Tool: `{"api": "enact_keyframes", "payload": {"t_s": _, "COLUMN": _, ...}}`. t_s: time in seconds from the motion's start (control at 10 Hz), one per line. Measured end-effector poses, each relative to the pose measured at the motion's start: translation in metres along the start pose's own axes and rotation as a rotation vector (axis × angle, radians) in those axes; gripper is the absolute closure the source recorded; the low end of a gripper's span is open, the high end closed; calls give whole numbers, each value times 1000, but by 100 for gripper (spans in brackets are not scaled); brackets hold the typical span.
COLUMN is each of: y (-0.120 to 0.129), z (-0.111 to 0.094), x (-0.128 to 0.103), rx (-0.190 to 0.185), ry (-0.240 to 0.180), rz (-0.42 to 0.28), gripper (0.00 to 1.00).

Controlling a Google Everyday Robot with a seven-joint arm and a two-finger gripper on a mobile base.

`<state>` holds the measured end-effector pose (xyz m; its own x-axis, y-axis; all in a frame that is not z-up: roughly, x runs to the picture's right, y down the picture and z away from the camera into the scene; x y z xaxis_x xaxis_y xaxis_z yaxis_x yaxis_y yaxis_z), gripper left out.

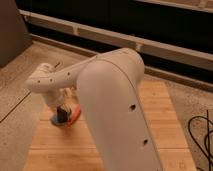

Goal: Place the eraser on the white sponge

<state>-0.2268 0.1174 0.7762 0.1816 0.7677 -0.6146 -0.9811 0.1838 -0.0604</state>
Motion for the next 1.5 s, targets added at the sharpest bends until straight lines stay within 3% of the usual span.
{"api": "enact_keyframes", "payload": {"t_s": 0.2, "y": -4, "z": -1, "x": -10, "rx": 12, "ry": 3, "rz": -4, "gripper": 100}}
{"api": "enact_keyframes", "payload": {"t_s": 0.5, "y": 10, "z": -10, "x": -21, "rx": 15, "ry": -15, "rz": -42, "gripper": 100}}
{"api": "enact_keyframes", "payload": {"t_s": 1.1, "y": 17, "z": 1, "x": -18, "rx": -9, "ry": 10, "rz": -31, "gripper": 100}}
{"api": "enact_keyframes", "payload": {"t_s": 1.3, "y": 16, "z": 2, "x": -18, "rx": -11, "ry": 11, "rz": -35, "gripper": 90}}
{"api": "enact_keyframes", "payload": {"t_s": 1.5, "y": 18, "z": 1, "x": -20, "rx": -10, "ry": 7, "rz": -52, "gripper": 69}}
